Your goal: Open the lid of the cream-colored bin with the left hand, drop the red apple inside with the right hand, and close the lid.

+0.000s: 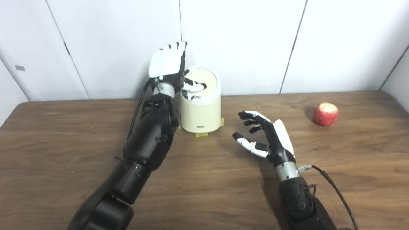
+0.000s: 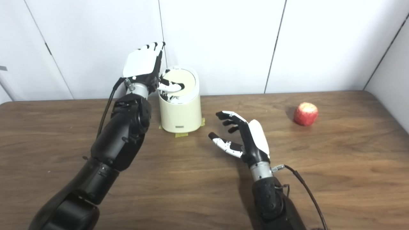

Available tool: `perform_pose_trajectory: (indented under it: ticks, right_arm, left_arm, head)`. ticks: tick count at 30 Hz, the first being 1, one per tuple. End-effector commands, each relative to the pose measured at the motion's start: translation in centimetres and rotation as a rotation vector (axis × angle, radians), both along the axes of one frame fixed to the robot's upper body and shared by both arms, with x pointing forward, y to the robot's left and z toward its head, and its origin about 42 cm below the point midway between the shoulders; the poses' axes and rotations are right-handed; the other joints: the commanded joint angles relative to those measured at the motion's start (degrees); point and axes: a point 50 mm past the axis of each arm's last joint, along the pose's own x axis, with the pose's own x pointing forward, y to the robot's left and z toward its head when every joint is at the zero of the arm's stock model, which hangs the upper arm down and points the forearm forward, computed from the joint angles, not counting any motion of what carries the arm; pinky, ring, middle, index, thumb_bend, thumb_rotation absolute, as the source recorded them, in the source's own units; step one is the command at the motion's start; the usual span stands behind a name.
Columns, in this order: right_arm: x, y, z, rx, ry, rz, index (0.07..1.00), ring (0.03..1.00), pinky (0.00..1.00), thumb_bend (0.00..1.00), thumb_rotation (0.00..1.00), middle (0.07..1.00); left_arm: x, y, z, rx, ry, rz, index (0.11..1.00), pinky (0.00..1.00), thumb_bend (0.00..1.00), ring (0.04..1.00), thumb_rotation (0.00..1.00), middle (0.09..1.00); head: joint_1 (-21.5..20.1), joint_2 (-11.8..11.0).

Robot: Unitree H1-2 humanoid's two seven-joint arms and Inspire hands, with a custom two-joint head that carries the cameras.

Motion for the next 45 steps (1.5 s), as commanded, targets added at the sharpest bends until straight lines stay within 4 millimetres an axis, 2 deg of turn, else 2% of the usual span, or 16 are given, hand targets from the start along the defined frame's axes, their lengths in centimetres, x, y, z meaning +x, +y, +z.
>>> perform_pose_trajectory:
  ticks: [1,8,10,11,13,14,15,18,21,27,31,35,36,39,42,45]
  right_arm:
    - [0.4,0.3,1.4,0.007,-0.071,0.019,0.719,0.686,0.56,0.29,0.42,0.731]
    - [0.3,0.3,1.5,0.003,-0.068,0.010,0.721,0.661,0.52,0.30,0.44,0.724]
    - [0.3,0.3,1.5,-0.005,-0.070,0.012,0.721,0.674,0.54,0.29,0.44,0.727]
    - [0.3,0.2,1.5,-0.007,-0.070,0.013,0.721,0.680,0.55,0.29,0.44,0.728]
    - [0.3,0.2,1.4,-0.004,-0.070,0.014,0.721,0.681,0.56,0.29,0.44,0.728]
    - [0.4,0.2,1.4,-0.005,-0.067,0.014,0.722,0.685,0.56,0.29,0.44,0.729]
    - [0.4,0.2,1.4,-0.004,-0.063,0.015,0.724,0.689,0.57,0.29,0.44,0.731]
    - [0.4,0.3,1.4,0.003,-0.061,0.017,0.726,0.701,0.58,0.29,0.46,0.736]
    - [0.3,0.3,1.4,0.005,-0.069,0.018,0.723,0.693,0.57,0.29,0.42,0.734]
    - [0.3,0.3,1.4,0.007,-0.066,0.011,0.722,0.684,0.55,0.29,0.43,0.729]
    - [0.4,0.2,1.4,0.004,-0.069,0.012,0.722,0.684,0.55,0.29,0.40,0.733]
    - [0.6,0.1,1.3,0.006,-0.073,0.014,0.720,0.672,0.54,0.29,0.42,0.726]
    - [0.6,0.0,1.3,0.007,-0.077,0.015,0.718,0.681,0.55,0.29,0.41,0.726]
    - [0.6,0.0,1.4,0.013,-0.082,0.014,0.715,0.682,0.55,0.29,0.40,0.726]
    - [0.7,-0.1,2.4,0.006,-0.083,0.007,0.719,0.701,0.58,0.29,0.42,0.736]
    - [0.9,-0.3,3.7,-0.010,-0.126,0.007,0.722,0.722,0.61,0.28,0.48,0.745]
  left_arm:
    - [0.8,0.5,0.6,0.079,-0.031,0.017,1.000,1.00,1.00,1.000,0.12,1.000]
    - [0.9,1.0,-0.3,0.073,-0.007,0.026,1.000,1.00,1.00,1.000,0.12,1.000]
    - [0.8,1.2,-0.5,0.037,-0.006,0.030,1.000,1.00,0.88,1.000,0.33,1.000]
    - [0.8,1.2,-0.5,0.023,-0.002,0.032,1.000,1.00,0.78,1.000,0.56,1.000]
    - [0.8,1.3,-0.4,0.005,-0.006,0.037,1.000,1.00,0.70,1.000,0.84,1.000]
    - [0.8,1.3,-0.4,0.003,-0.013,0.043,1.000,1.00,0.70,1.000,0.93,1.000]
    - [0.8,1.4,-0.4,0.003,-0.018,0.050,1.000,1.00,0.71,1.000,0.97,1.000]
    - [0.8,1.4,-0.8,-0.014,-0.021,0.062,1.000,1.00,0.73,1.000,1.00,1.000]
    - [0.7,1.4,-1.0,-0.055,-0.021,0.070,1.000,1.00,0.75,1.000,1.00,1.000]
    - [-0.3,2.0,0.5,-0.251,-0.154,0.067,0.987,1.00,0.70,1.000,1.00,1.000]
    - [-2.1,3.0,2.0,-0.405,-0.260,0.040,0.966,1.00,0.67,0.999,1.00,0.989]
    - [-4.9,4.8,2.9,-0.569,-0.300,-0.041,0.922,1.00,0.57,0.960,1.00,0.946]
    - [-5.8,5.4,2.6,-0.641,-0.304,-0.084,0.886,0.91,0.50,0.913,1.00,0.908]
    - [-7.6,7.0,1.4,-0.843,-0.306,-0.219,0.850,0.81,0.47,0.865,1.00,0.865]
    - [-9.9,8.8,-0.9,-1.017,-0.314,-0.340,0.798,0.73,0.43,0.805,1.00,0.809]
    - [-11.5,10.0,-2.6,-1.109,-0.319,-0.360,0.747,0.67,0.31,0.755,0.85,0.766]
  head:
    - [-0.12,-0.04]
    - [-0.06,-0.02]
    - [-0.02,0.06]
    - [0.04,0.01]
    - [0.09,-0.07]
    - [0.02,-0.08]
    - [-0.05,-0.09]
    - [-0.16,-0.18]
    - [-0.14,-0.17]
    - [-0.21,-0.06]
    - [-0.12,-0.22]
    - [0.05,-0.45]
    - [0.05,-0.42]
    - [0.16,-0.40]
    - [0.35,-0.35]
    - [0.39,-0.37]
